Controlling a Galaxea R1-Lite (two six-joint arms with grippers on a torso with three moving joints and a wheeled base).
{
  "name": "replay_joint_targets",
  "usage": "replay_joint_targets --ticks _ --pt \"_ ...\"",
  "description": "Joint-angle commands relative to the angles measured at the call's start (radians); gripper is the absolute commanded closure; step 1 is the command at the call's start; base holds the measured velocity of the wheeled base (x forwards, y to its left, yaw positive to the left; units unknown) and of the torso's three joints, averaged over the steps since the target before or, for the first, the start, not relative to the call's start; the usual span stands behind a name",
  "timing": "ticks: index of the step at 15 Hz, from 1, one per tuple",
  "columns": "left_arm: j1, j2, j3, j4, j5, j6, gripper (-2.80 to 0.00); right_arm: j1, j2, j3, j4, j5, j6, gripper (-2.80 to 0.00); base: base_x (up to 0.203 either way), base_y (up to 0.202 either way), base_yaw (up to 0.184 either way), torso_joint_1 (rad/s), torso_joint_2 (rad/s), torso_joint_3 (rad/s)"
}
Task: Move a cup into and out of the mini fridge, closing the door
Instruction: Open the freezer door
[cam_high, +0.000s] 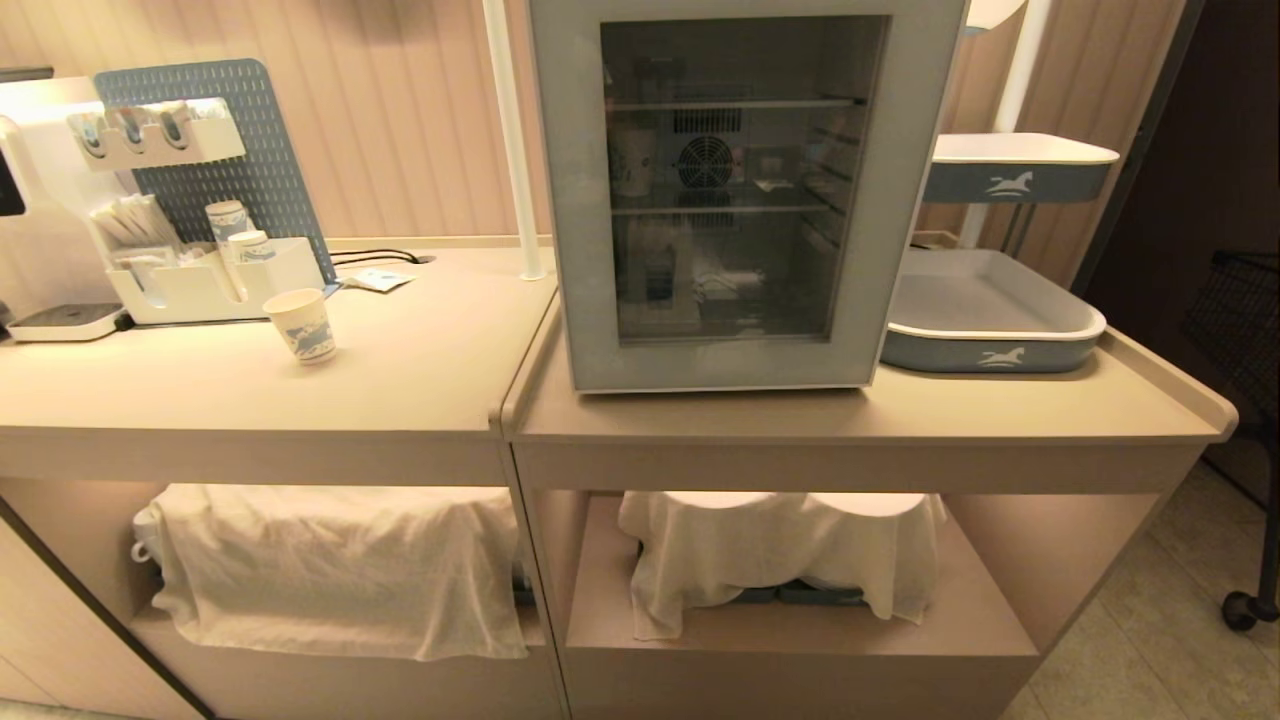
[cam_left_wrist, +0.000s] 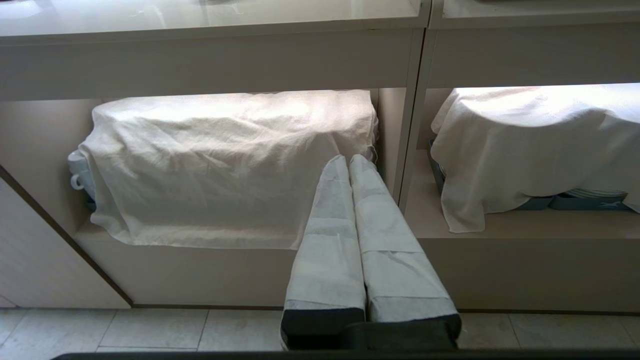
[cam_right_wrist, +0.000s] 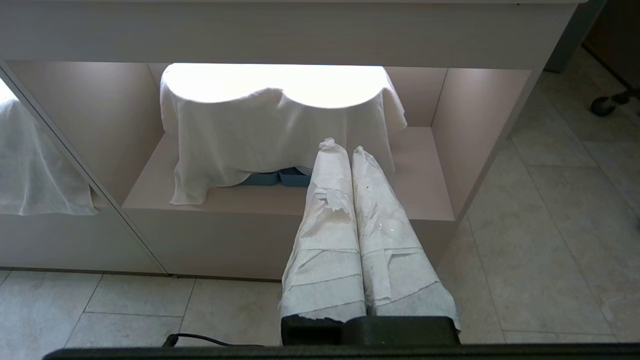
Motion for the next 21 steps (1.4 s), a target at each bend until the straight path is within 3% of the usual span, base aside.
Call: replay_joint_targets --ticks 1,6,9,12,15,17,19,21 --pt "0.000 0.000 0.000 0.000 0.000 0.000 0.00 0.000 -0.002 0.000 0.001 -0.001 -0.001 0.00 0.000 0.000 0.000 0.000 0.00 0.000" --pt "0.001 0.000 -0.025 -0.003 -0.014 0.002 0.00 0.000 -0.002 0.000 0.001 -0.001 -0.001 0.00 0.000 0.000 0.000 0.000 0.00 0.000" --pt "0.001 0.089 -0.323 0.089 -0.105 0.001 0.00 0.000 -0.002 0.000 0.001 -0.001 -0.001 0.00 0.000 0.000 0.000 0.000 0.00 0.000" --pt "-0.004 0.434 -0.783 0.201 -0.161 -0.037 0.00 0.000 -0.002 0.000 0.001 -0.001 -0.002 0.00 0.000 0.000 0.000 0.000 0.00 0.000" --pt "-0.046 0.853 -1.310 0.292 -0.191 -0.123 0.00 0.000 -0.002 0.000 0.001 -0.001 -0.001 0.00 0.000 0.000 0.000 0.000 0.00 0.000" --pt "-0.111 1.031 -1.515 0.391 -0.211 -0.208 0.00 0.000 -0.002 0.000 0.001 -0.001 -0.001 0.00 0.000 0.000 0.000 0.000 0.00 0.000" --pt "-0.151 1.105 -1.567 0.459 -0.290 -0.331 0.00 0.000 -0.002 0.000 0.001 -0.001 -0.001 0.00 0.000 0.000 0.000 0.000 0.00 0.000" --pt "-0.155 1.142 -1.486 0.437 -0.348 -0.480 0.00 0.000 -0.002 0.000 0.001 -0.001 -0.001 0.00 0.000 0.000 0.000 0.000 0.00 0.000"
